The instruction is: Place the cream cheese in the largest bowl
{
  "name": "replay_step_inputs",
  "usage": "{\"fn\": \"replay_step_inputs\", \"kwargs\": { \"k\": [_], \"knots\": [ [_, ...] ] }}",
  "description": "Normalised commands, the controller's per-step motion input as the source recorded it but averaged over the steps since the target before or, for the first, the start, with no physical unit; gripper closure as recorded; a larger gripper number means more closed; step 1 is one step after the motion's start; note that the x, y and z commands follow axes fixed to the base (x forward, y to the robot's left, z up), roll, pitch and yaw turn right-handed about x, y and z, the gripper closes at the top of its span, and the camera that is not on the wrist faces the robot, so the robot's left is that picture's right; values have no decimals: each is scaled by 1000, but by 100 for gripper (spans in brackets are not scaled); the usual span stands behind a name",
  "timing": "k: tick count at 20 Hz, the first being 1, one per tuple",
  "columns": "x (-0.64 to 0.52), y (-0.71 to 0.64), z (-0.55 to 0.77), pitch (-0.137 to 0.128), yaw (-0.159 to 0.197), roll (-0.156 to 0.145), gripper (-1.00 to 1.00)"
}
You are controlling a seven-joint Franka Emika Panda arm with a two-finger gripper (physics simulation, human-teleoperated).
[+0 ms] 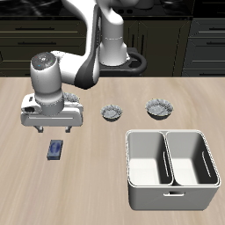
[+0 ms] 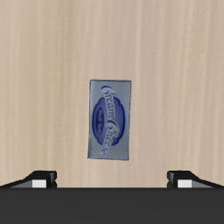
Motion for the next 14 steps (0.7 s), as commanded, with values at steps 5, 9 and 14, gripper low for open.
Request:
{"fn": "replay_step_inputs", "kwargs": {
  "k": [5, 9, 14],
  "knots": [
    [29, -13, -176, 9, -19, 6, -100],
    [53, -14, -152, 9, -18, 0, -100],
    [73, -9, -119, 9, -9, -1, -100]
  ]
}}
